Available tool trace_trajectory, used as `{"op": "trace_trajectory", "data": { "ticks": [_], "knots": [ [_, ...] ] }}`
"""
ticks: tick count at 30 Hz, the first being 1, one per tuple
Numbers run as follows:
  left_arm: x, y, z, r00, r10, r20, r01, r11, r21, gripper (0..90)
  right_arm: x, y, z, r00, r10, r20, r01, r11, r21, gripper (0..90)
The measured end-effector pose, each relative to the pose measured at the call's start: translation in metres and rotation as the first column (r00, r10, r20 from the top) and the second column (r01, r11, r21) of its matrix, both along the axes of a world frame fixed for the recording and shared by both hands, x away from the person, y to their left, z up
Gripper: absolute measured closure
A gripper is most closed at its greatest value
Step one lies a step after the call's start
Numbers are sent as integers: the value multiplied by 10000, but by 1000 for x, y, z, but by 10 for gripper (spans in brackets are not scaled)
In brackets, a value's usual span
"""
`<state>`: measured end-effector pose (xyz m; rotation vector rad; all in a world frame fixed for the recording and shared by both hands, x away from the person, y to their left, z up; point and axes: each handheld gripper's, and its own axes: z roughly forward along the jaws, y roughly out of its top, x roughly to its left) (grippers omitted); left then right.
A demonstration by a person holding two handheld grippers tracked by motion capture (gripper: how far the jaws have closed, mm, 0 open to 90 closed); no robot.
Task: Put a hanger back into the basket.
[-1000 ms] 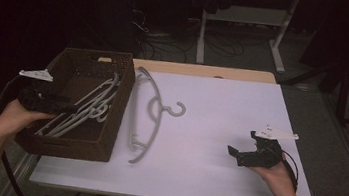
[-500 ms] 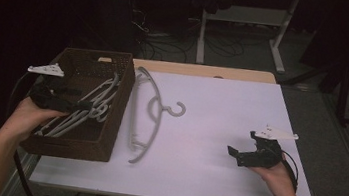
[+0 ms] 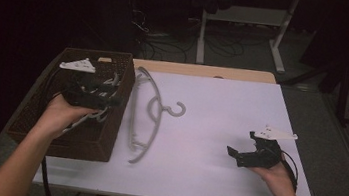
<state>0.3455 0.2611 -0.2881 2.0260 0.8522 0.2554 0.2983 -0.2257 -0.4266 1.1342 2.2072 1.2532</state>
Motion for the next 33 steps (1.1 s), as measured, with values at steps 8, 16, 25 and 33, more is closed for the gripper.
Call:
{"op": "trace_trajectory", "data": {
  "ticks": [8,16,25,33],
  "knots": [
    [6,-53,-8,9998,-180,25,180,9997,163,635,0,1,0,10000,50,-11,-50,10000,-5,0],
    [25,-100,-36,9981,-526,-332,551,9955,777,882,0,0,0,10000,74,-1,-74,10000,35,0],
    [59,-133,-79,9972,-435,-606,505,9916,1191,900,0,1,0,9998,176,7,-176,9998,48,0],
    [94,-154,-114,9991,-274,-336,328,9843,1733,900,0,1,1,9998,197,13,-197,9998,96,0]
  ]
}}
